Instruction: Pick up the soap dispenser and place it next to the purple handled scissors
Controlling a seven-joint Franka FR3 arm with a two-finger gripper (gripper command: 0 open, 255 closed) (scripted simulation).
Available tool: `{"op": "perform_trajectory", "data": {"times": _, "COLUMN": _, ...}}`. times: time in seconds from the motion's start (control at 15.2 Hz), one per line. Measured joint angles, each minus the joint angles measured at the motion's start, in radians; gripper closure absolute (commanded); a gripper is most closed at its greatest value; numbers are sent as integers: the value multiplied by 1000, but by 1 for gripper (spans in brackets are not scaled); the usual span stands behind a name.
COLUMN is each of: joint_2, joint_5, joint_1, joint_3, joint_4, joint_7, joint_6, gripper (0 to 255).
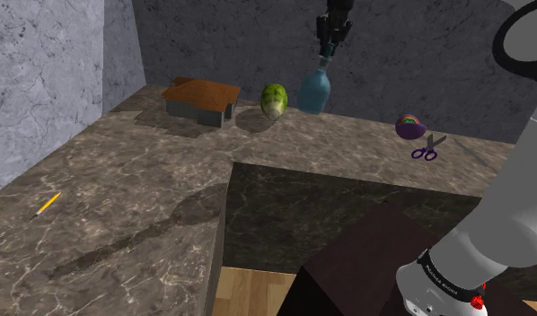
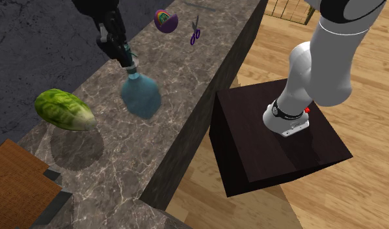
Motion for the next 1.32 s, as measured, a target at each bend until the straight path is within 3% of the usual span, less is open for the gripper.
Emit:
{"op": "perform_trajectory", "data": {"times": 0.53, "joint_2": -194, "joint_5": -4, "joint_1": -91, "joint_3": -66, "joint_4": -226, "joint_7": -157, "joint_6": 29, "gripper": 255}}
{"op": "perform_trajectory", "data": {"times": 1.32, "joint_2": -317, "joint_5": -40, "joint_1": -221, "joint_3": -203, "joint_4": -319, "joint_7": -428, "joint_6": -1, "gripper": 255}}
